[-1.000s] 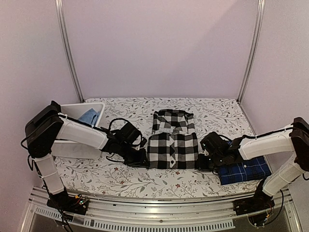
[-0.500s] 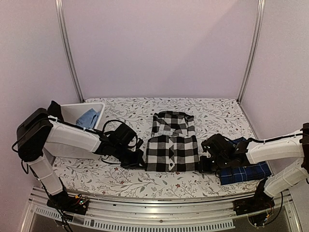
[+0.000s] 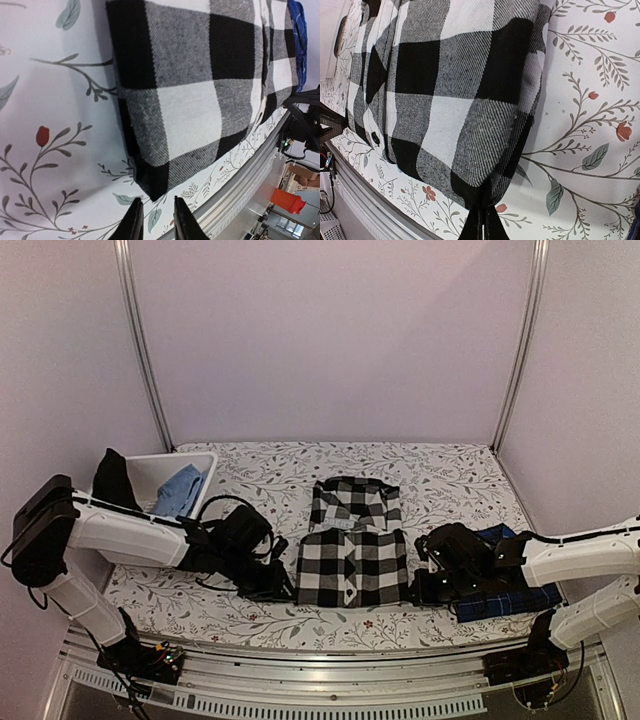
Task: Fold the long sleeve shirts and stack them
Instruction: Pick up the 2/3-rectangle-folded shirt from the center of the board.
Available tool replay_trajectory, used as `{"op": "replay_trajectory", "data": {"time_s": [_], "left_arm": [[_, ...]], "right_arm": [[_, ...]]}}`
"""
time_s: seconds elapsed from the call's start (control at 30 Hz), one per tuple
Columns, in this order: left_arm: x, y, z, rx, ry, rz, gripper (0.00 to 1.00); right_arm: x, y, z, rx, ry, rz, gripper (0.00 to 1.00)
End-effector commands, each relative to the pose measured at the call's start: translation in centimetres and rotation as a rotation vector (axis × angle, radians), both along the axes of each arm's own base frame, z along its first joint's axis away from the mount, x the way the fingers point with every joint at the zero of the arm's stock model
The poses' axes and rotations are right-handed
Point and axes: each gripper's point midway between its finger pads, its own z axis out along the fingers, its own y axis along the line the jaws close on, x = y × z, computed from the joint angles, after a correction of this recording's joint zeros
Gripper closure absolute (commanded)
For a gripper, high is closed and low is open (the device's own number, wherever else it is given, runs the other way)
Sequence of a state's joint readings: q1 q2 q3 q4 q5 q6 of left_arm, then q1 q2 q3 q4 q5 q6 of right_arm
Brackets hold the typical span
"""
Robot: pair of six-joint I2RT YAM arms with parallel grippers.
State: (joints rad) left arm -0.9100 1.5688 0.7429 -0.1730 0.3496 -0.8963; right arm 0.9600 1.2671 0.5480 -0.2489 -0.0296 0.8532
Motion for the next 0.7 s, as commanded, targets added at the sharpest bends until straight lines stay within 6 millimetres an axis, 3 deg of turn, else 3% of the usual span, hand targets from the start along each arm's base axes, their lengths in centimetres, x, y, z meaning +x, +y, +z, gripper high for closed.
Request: {"op": "replay_trajectory", "data": {"time_s": [0.0, 0.17, 0.67], "left_arm": [[-1.4, 0.4, -0.1, 0.0, 0.012, -0.014, 0.76], [-1.8, -0.2, -0.8, 0.0, 0.012, -0.026, 0.76], [-0.2, -0.7, -3.0, 0.048, -0.019, 0.01, 0.76]], "right_arm": [[-0.7, 0.3, -0.4, 0.015, 0.028, 0.01, 1.0], [-0.8, 0.4, -1.0, 0.004, 0.042, 0.014, 1.0], [-0.9, 0.2, -1.4, -0.005, 0.047, 0.012, 1.0]]}}
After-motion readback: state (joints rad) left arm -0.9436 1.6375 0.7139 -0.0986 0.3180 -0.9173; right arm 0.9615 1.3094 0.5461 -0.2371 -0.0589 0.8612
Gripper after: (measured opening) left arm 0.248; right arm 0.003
